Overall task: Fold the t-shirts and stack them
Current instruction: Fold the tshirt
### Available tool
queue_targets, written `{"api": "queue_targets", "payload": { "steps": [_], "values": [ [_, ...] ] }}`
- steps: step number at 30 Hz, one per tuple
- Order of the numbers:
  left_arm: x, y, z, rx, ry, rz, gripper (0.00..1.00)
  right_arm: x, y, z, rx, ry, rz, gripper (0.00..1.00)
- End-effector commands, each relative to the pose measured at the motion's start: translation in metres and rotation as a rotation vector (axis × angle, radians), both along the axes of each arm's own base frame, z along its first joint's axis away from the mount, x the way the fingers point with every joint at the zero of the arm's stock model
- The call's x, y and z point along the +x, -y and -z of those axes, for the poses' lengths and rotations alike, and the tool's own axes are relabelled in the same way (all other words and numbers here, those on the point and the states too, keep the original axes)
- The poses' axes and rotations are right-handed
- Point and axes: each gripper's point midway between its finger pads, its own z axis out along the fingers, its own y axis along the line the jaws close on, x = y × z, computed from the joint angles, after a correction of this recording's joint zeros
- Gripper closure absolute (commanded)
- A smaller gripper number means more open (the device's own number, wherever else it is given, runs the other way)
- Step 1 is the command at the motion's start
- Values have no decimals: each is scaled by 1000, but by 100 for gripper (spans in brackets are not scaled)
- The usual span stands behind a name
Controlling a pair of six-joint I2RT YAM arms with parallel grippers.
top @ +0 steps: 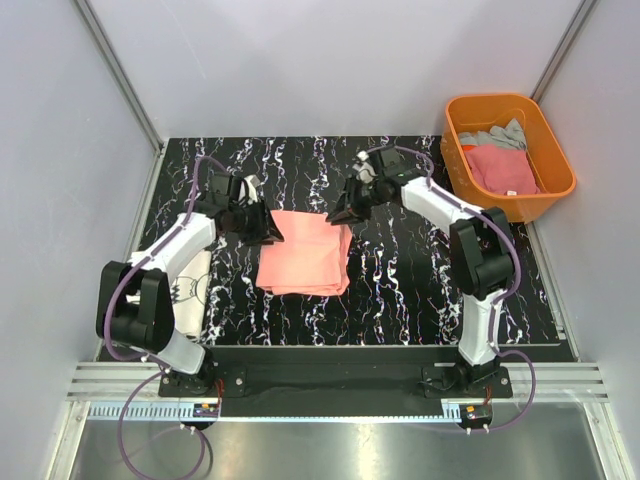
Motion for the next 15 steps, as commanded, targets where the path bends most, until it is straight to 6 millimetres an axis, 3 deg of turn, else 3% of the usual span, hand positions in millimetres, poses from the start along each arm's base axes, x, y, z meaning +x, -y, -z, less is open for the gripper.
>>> {"api": "queue_targets", "payload": {
  "steps": [1,5,10,12,15],
  "values": [
    [1,17,-7,-98,42,70,59,-30,-30,-3,74,-45,-155,68],
    [-11,13,11,-84,1,70,57,-48,-29,26,74,-112,-206,65],
    [-22,6,34,-74,-69,73,56,-71,-9,75,11,-190,-214,63],
    [-28,5,37,-70,-78,80,55,-83,3,87,-14,-212,-199,64],
    [-33,3,27,-69,-45,86,50,-96,14,84,-20,-201,-186,62]
  ]
}}
